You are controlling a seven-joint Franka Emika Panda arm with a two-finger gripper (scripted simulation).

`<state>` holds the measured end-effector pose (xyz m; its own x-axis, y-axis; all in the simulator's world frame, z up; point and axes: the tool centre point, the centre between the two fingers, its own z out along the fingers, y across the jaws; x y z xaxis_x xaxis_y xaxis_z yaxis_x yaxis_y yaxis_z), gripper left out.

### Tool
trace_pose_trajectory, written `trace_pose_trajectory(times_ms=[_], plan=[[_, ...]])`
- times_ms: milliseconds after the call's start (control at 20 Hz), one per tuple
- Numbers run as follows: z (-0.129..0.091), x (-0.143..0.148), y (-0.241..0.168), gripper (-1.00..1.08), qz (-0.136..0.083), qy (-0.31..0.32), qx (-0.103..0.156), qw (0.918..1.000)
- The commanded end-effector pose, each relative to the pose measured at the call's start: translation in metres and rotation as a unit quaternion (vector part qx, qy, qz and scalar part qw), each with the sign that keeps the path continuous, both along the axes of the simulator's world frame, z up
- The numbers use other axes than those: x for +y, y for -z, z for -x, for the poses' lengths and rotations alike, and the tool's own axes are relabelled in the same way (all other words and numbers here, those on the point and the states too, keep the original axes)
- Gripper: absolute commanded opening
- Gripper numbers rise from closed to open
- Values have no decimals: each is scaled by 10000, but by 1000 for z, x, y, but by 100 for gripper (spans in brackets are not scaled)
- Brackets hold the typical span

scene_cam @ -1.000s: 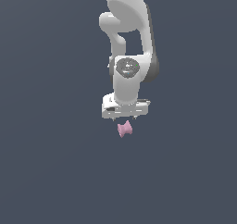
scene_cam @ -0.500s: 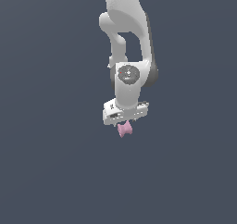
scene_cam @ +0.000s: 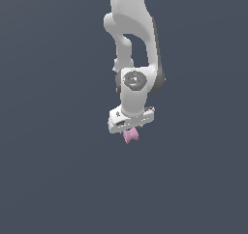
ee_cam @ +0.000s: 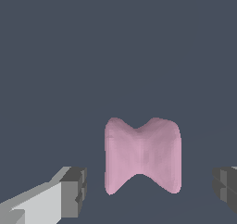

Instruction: Pick up the object and move it to a goal position.

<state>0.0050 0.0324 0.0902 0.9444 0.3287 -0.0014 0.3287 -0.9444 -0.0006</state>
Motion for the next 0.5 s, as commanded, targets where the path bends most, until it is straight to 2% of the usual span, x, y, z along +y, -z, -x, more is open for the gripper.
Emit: trace_pose_trajectory(times_ms=[0,450], plan=[[0,0,1,100,0,0,-1,10000],[1,0,40,100,0,-22,-6,10000]])
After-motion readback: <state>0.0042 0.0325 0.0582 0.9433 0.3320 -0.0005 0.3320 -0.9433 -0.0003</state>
